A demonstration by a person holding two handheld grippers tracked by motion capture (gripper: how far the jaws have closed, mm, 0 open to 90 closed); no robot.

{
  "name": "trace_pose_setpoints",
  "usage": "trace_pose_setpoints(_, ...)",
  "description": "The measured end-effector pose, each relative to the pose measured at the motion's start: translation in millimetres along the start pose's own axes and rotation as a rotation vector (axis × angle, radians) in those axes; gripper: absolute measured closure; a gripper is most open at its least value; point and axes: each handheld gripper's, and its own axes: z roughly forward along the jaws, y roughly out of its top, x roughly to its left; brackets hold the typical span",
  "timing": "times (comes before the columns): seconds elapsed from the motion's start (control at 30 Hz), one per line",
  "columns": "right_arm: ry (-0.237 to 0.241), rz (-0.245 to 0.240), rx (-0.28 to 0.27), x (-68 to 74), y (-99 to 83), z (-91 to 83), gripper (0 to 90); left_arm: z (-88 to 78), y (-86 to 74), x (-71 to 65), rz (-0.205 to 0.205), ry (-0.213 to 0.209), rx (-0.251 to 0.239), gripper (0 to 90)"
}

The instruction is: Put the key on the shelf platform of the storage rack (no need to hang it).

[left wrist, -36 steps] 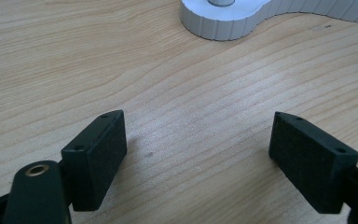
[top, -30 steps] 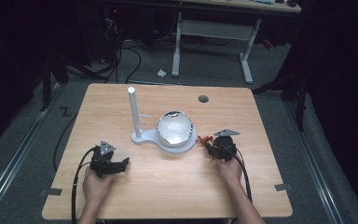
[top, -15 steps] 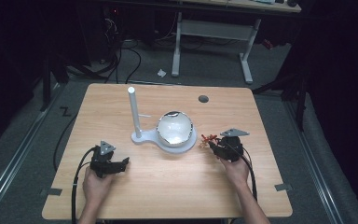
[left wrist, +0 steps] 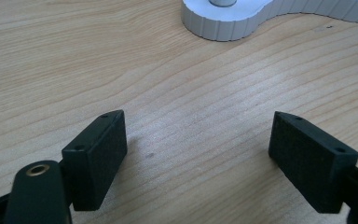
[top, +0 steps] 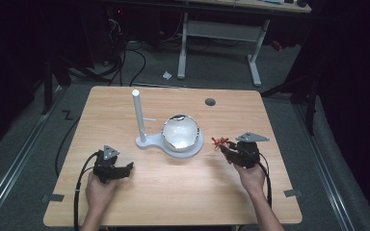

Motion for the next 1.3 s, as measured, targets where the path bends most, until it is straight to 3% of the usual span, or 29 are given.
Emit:
trace_pose_setpoints(0.7,0.049,-0.006,-0.016,-0.1,3.5,-13.1,63.6,0.0,0.0,0.0,0.000,0.001,0.000,19.6)
trace_pose_setpoints(1.17,0.085,-0.002,-0.059,1.7,12.8,-23.5,63.7,0.0,0.0,0.0,0.000,0.000,0.000,19.6)
trace_pose_setpoints(1.3,0.086,-0.014,-0.045,3.5,15.0,-23.4,63.7,0.0,0.0,0.1,0.000,0.001,0.000,19.6)
